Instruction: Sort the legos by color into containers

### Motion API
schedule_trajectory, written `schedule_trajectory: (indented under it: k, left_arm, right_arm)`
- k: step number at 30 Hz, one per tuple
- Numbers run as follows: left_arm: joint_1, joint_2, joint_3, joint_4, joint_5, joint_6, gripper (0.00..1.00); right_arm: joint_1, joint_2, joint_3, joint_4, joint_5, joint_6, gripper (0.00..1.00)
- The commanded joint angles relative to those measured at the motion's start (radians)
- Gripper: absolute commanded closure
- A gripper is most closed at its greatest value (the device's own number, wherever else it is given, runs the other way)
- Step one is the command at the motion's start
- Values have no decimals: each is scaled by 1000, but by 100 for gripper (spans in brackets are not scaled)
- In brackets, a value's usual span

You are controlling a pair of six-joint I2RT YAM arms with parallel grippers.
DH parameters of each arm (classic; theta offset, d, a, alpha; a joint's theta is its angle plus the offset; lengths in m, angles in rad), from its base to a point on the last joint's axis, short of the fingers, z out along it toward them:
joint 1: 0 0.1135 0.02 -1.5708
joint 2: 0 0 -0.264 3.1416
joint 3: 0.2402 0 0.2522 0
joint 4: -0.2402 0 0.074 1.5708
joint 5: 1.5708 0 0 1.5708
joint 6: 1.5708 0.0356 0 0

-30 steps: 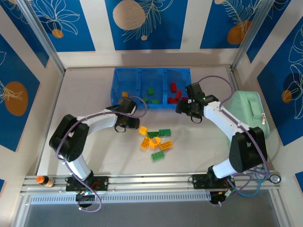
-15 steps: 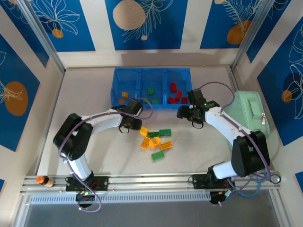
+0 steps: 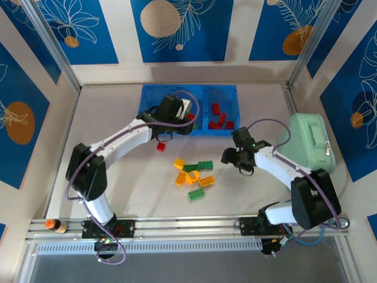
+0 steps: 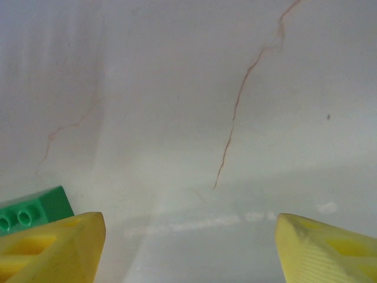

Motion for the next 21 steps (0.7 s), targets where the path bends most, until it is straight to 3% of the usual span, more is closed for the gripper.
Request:
schedule_trajectory:
  k: [1, 6, 14, 21]
  left_arm:
    - [-26, 128, 148, -35, 96, 32, 72]
    - [-53, 332, 442, -161, 95, 45, 72]
    - [-64, 500, 692, -249, 94, 47, 70]
    - [-64, 573, 842, -313, 32, 76, 61]
  right_arm:
    - [34, -40, -24, 3, 31, 49, 24]
    - [78, -67, -38, 2, 42, 75, 24]
    - [88, -124, -81, 5, 55, 85, 24]
    - [85, -170, -86, -9, 59, 76, 24]
